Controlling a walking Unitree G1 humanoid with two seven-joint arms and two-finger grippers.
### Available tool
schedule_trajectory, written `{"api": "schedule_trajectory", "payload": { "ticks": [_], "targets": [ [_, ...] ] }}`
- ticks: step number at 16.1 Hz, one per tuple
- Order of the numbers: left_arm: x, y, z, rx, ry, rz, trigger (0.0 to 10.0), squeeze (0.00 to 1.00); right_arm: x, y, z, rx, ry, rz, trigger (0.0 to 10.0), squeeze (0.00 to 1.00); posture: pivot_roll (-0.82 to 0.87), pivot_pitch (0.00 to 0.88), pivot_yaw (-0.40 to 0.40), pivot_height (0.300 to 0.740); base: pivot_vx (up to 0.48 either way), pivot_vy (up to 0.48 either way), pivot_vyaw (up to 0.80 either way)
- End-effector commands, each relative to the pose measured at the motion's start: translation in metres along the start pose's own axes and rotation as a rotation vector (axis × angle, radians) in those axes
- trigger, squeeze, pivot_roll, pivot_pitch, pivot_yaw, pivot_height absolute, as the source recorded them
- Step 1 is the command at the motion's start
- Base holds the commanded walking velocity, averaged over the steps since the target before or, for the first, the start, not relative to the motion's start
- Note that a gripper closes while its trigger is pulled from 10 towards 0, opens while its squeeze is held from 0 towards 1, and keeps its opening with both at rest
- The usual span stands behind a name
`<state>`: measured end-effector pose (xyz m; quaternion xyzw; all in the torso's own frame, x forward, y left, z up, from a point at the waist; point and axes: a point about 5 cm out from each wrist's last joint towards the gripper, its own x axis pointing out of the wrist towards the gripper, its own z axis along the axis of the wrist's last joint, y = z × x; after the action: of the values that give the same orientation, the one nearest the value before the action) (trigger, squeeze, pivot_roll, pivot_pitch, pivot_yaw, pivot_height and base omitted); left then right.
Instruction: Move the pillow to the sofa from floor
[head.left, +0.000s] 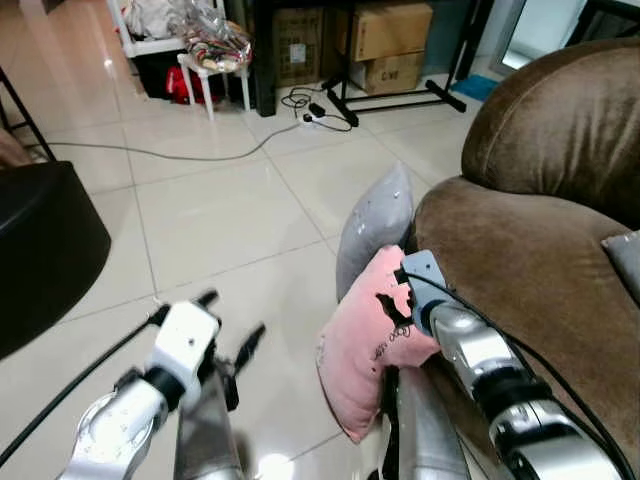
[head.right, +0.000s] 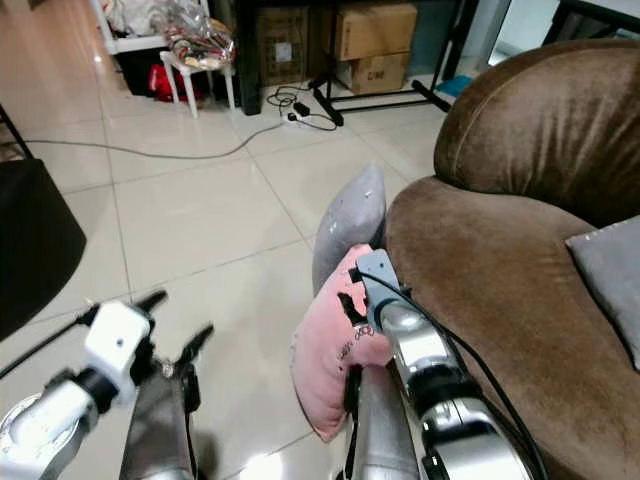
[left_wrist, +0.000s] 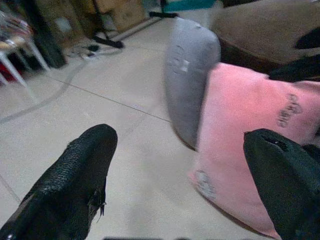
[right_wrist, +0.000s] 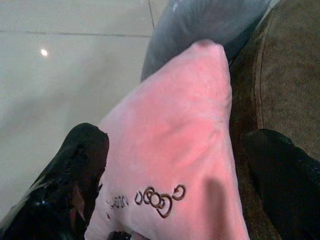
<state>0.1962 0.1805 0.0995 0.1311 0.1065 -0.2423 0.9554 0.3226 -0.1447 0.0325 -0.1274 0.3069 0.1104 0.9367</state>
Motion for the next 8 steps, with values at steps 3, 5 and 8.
{"api": "schedule_trajectory", "payload": {
  "ticks": [3, 5, 8],
  "targets": [
    [-0.015, -0.01, 0.008, -0.008, -0.004, -0.09, 10.0, 0.0, 0.006, 0.0, 0.001, -0.013, 0.015, -0.054, 10.0, 0.08, 0.01, 0.0, -0.062, 0.478, 0.0, 0.0, 0.0],
    [-0.032, -0.014, 0.01, -0.019, 0.022, -0.119, 10.0, 0.0, 0.009, 0.002, -0.001, -0.012, 0.036, -0.077, 10.0, 0.0, 0.02, 0.026, -0.069, 0.478, 0.0, 0.0, 0.0],
    [-0.051, -0.02, 0.012, -0.026, 0.063, -0.133, 10.0, 0.0, 0.011, 0.006, -0.009, -0.047, 0.067, -0.118, 10.0, 0.0, 0.06, 0.092, -0.084, 0.478, 0.0, 0.0, 0.0]
  ]
}}
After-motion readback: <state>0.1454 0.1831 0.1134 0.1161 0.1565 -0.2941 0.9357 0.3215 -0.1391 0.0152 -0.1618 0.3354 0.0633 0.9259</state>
